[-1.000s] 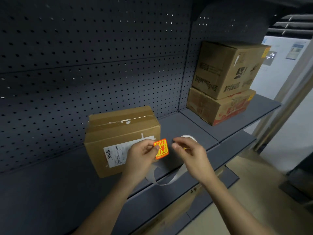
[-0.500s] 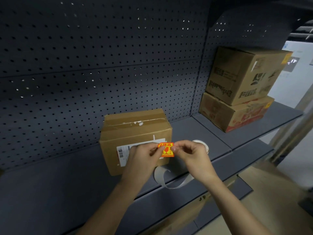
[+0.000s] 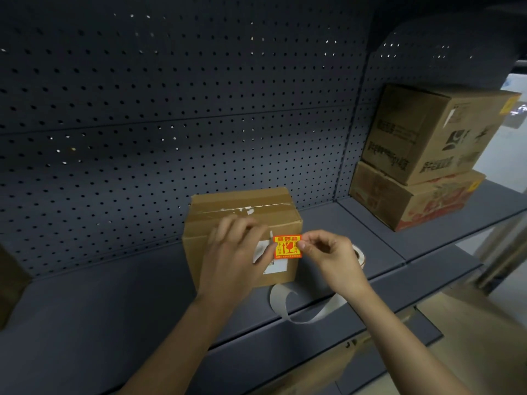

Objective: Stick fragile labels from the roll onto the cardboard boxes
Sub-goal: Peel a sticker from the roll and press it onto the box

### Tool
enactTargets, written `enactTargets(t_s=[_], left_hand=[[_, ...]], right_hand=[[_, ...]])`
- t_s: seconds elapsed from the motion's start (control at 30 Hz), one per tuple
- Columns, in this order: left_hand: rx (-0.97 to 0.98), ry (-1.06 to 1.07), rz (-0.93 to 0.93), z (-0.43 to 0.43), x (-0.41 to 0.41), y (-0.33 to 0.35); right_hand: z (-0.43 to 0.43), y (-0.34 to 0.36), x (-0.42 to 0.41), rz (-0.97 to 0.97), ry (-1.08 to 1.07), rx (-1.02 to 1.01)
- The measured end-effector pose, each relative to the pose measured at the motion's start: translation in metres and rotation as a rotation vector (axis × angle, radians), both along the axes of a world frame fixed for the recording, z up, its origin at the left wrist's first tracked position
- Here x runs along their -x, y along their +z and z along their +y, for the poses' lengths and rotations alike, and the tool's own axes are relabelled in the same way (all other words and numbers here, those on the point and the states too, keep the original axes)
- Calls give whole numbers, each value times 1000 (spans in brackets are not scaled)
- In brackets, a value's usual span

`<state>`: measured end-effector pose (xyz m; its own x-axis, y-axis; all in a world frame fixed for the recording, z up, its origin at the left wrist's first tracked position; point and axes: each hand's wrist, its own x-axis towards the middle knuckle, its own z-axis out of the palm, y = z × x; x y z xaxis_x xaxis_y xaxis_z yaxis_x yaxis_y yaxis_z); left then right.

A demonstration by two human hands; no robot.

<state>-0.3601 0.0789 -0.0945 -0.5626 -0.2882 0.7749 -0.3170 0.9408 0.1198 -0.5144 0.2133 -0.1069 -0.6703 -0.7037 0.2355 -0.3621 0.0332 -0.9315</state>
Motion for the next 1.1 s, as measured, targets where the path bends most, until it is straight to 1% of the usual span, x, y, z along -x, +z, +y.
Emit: enactTargets(t_s=[0.07,0.13,0.2,0.53,0.7,0.83,0.97,1.1], left_hand=[[18,51,-59,-7,5,2],[-10,110,-158,-13,11,2],[-15,128,-215,-17,16,-2],[34,171,-122,-18,26,-9],[7,215,-116,-15,29,-10],[4,222,-123,-14,29,-9],[6,224,-123,-14,29,-8],[2,221,-107,-13,29,-7]], right_hand=[[-3,-1,1,1,5,3],[-5,-2,3,-8,-1,4],[-5,-2,5,-1,-3,2],[-11,1,7,-4,1,13],[-13,1,8,-8,-16,8],[-13,-1,6,6,-79,21],[-11,-2,5,86,-123,-3],[-12,-2,3,255,-170,-24]])
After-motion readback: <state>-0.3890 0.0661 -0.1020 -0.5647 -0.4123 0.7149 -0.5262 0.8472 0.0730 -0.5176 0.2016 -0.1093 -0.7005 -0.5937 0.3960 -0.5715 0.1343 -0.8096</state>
